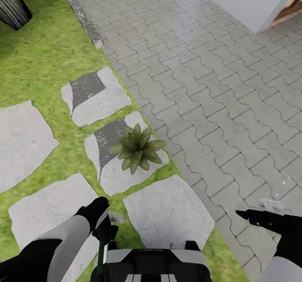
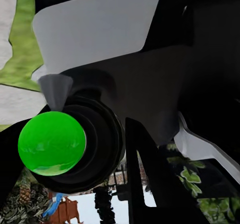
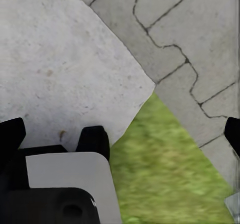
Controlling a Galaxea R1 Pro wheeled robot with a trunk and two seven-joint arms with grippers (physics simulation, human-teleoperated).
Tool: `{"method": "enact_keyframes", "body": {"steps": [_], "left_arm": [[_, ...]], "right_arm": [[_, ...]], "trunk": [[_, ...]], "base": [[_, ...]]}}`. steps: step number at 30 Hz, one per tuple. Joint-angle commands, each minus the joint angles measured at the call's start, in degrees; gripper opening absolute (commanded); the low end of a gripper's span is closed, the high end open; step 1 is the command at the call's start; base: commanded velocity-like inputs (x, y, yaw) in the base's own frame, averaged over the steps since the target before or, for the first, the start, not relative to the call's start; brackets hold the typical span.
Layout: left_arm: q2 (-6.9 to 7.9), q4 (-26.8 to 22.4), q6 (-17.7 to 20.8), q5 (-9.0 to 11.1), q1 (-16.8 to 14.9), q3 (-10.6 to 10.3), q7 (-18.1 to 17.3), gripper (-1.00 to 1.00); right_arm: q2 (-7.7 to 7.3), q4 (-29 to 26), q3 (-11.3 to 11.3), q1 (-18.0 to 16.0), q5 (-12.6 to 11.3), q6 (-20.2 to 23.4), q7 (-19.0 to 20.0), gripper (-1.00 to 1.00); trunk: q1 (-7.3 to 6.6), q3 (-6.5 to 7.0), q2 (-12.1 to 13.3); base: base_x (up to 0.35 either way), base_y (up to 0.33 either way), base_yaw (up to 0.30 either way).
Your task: Pick up the pesticide atomizer in the garden and spray insectifuge to fully cover both potted plants in the garden.
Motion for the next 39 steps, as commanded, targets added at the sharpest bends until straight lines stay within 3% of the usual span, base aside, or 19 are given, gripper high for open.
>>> {"method": "enact_keyframes", "body": {"steps": [1, 13, 39], "left_arm": [[-0.02, -0.1, 0.2, -0.6, 0.0, 0.2, -0.4, -1.00], [-0.02, -0.1, 0.2, -0.7, 0.0, 0.1, -0.4, -1.00], [-0.02, -0.1, 0.2, -0.7, 0.0, 0.2, -0.4, -1.00]], "right_arm": [[0.02, -0.1, -0.1, -0.1, 0.3, 0.4, 0.4, 1.00], [0.02, -0.1, -0.1, -0.1, 0.3, 0.4, 0.4, 1.00], [0.01, -0.1, -0.1, -0.1, 0.3, 0.4, 0.4, 1.00]], "trunk": [[0.02, -0.07, 0.0], [0.02, -0.48, 0.0], [0.02, -0.72, 0.0]], "base": [[0.228, -0.232, 0.113], [0.212, -0.221, 0.101], [0.003, -0.023, 0.255]]}}
